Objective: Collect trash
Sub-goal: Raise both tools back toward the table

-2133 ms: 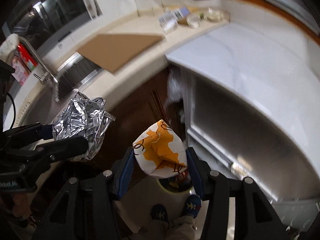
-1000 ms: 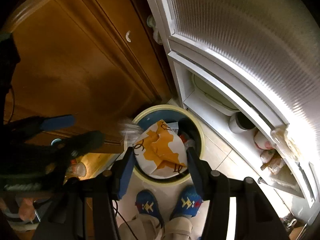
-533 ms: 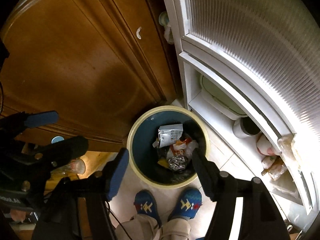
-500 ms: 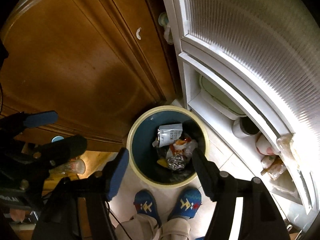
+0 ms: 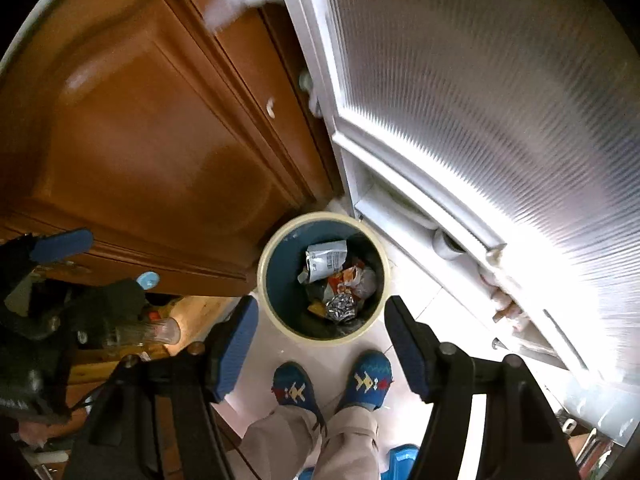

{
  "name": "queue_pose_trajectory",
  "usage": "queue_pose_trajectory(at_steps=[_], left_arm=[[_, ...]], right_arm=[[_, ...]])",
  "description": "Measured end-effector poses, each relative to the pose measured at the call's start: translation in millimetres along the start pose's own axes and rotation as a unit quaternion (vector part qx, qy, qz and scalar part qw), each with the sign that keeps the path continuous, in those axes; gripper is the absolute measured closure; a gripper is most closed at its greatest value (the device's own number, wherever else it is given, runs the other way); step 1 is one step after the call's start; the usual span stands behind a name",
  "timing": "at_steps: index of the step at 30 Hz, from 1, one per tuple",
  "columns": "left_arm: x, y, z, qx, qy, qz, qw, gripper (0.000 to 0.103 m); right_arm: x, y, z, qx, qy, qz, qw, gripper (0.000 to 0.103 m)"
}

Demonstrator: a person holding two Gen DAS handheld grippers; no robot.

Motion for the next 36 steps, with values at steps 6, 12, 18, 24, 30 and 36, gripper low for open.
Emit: queue_pose_trajectory(at_steps=[6,12,18,24,30,36], left_arm=[[-78,-5,-23,0.021,0.029,-0.027,0.999,0.005],[-155,-16,-39,0.046,0.055,-0.066,0.9953,0.005],[-226,-34,-51,0.068,0.075,-0.12,0.9877,0.005],[-287,-53,-58,0.083,0.1,-0.174,0.9761,0.005],[-327,-72,-63,0.096,0.108,-0.221,0.9645,0.005],[-360,-97,-64,0.095,0.115,-0.255,0.9553,0.005]], right_arm=[[-68,-12,5,-0.002,0.011,-0.025,1.0,0.037],[-134,-22,10,0.0,0.025,-0.055,0.998,0.037],[-199,-41,21,-0.016,0.054,-0.105,0.993,0.037],[-268,-71,30,-0.038,0.103,-0.172,0.979,0.037],[-321,-97,37,-0.04,0.121,-0.234,0.964,0.037],[-356,-123,48,-0.052,0.138,-0.271,0.951,0.037]])
Point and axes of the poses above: each gripper's, at about its wrist camera, not at the fingertips, and x roughly the way its jaws point, z to its left, y to its underside, the point moved 10 cm from there along x, roughly the way its jaws point, and after that the axes turned 15 degrees about -x, right-handed, at the moved point
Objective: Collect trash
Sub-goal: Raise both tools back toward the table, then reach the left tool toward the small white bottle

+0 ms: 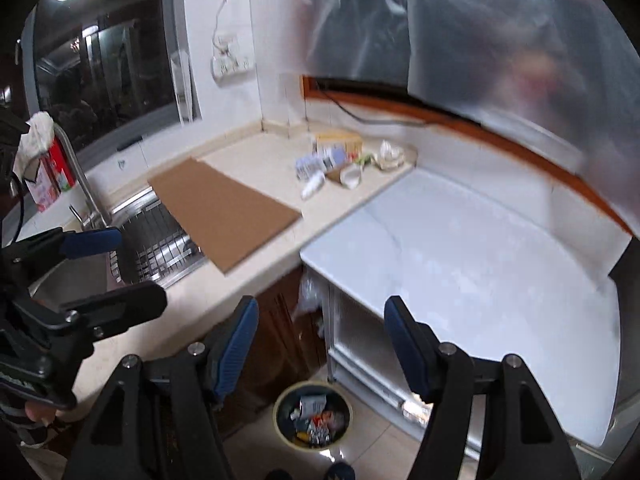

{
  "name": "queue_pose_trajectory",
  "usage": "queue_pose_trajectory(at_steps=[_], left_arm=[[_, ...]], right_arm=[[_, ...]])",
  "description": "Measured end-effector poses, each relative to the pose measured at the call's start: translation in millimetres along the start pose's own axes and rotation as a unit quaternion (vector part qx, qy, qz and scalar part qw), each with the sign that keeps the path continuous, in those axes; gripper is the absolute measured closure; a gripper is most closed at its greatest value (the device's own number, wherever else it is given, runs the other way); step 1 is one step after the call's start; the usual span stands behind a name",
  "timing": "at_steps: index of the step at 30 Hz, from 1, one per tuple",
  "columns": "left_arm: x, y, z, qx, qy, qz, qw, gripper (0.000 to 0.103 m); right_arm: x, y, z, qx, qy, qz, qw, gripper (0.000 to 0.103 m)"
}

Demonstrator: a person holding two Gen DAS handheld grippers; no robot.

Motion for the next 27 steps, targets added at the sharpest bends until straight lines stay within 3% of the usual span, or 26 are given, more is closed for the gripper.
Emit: queue_pose_trajectory(at_steps=[7,14,21,27], left_arm=[[0,-40,9,-0.009,-0.011,-0.032,0.9994,0.005],[23,-80,28,-0.044,-0.03,-0.042,0.9977,0.005],[86,-119,49,-0.088,-0.065,-0.029,0.9936,0.005],[162,-136,60,-0.108,-0.086,0.022,0.9902,0.017]], right_arm=[[-2,-43,-12,-0.012,0.017,-0.029,0.999,0.037],[31,-79,-32,-0.027,0.013,-0.038,0.999,0.037],[92,-101,-54,-0.043,-0.039,-0.022,0.998,0.037],[154,-117,-84,-0.056,-0.08,0.002,0.995,0.037]])
Point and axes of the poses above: each gripper's, at about its wrist camera, not at the fingertips, and x roughly the way its jaws point, z to its left, y to its underside, the point moved 10 cm from there along x, roughly the way its jaws point, and after that the axes turned 15 degrees about -x, right-handed, at the moved point
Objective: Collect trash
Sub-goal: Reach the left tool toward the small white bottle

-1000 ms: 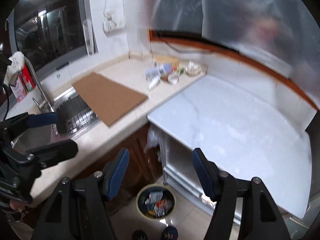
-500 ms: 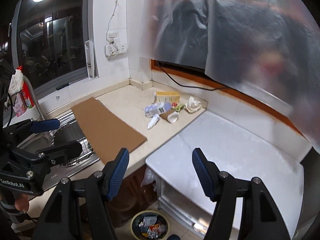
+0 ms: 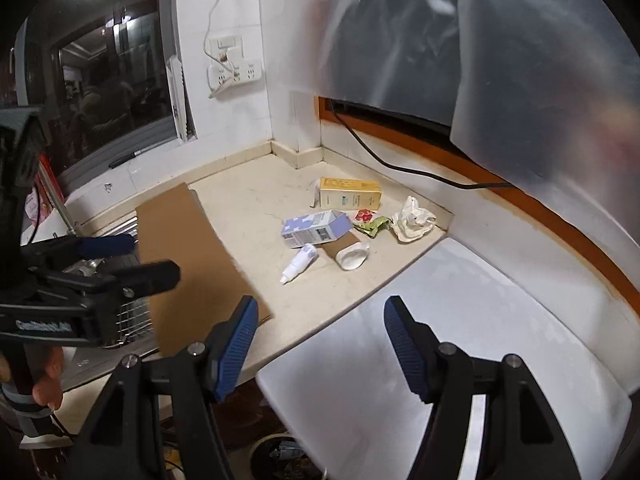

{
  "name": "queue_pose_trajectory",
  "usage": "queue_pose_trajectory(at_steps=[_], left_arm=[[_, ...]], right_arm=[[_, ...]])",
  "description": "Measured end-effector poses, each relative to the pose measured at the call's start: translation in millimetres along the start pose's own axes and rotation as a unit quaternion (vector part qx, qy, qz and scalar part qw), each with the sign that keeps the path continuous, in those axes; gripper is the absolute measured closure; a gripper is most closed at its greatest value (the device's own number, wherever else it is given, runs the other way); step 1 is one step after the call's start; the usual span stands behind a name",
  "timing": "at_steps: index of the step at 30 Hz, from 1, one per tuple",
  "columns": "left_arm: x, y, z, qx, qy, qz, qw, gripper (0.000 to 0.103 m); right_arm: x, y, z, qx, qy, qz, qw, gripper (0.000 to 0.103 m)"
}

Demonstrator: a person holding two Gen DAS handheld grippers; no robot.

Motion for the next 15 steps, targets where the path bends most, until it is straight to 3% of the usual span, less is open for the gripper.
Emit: queue_pose_trajectory(at_steps=[10,15], left_arm=[[117,-21,-13,-0.024,-0.031,0.066,0.9971,0.041],[165,-19,-9,-0.039,-0.055,0.099,0.9928,0.045]], right_arm=[[106,-11,-48,0.003,-0.082,0.055,0.995,0.039],[158,-18,-55,-0.005,-0.101,0.072,0.992,0.041]])
Point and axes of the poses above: each gripper's, at about its wrist camera, not at the fingertips, and x roughly the way its jaws point, z to its left, y to its underside, the point moved 10 cm from there along x, roughly the way its jaws point, and after that the axes turned 15 degrees about -x, right-handed, at the moved point
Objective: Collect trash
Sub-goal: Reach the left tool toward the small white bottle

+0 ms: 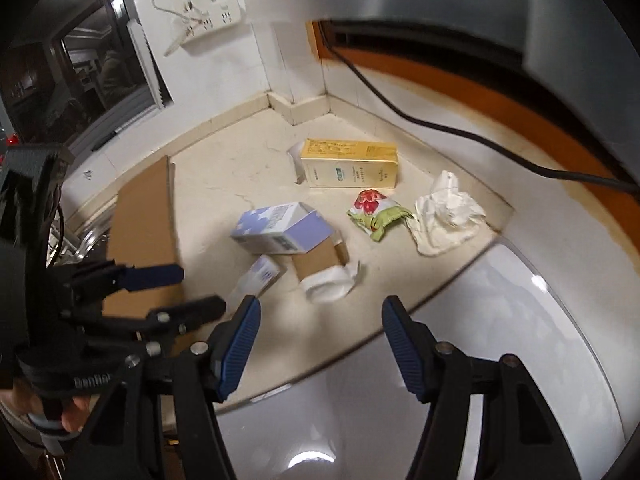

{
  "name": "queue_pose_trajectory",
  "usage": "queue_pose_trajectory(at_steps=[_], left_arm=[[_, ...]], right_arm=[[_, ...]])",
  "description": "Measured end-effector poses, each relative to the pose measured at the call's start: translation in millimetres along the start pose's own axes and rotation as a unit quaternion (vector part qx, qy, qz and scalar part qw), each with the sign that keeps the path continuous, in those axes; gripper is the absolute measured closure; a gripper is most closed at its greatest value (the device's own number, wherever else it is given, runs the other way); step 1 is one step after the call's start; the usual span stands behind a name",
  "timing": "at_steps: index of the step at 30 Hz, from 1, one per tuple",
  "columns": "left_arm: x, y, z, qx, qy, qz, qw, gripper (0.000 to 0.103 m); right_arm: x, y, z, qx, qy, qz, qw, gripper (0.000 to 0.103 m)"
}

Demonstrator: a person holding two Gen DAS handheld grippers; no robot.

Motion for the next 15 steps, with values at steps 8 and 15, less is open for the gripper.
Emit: queue_pose_trajectory(at_steps=[8,15], left_arm=[[42,-3,3,-0.014,-0.027,0.022,0.9993,0.052],[58,-8,9,-0.029,-0.034,0.029,0.9986,0.061]], right_arm=[[51,-4,-12,0.043,-0.061,0.023,0.997,0.051],[77,-3,-11,0.075,-0.104,0.037,0.991,0.054]])
Point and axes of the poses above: each gripper's, at about its wrist camera, not at the fingertips, and x roughly the way its jaws point, z to its left, y to its underside, the point moved 10 cm from there along x, roughly the way its jaws point, and after that the axes turned 15 degrees about -x, right-handed, at the moved point
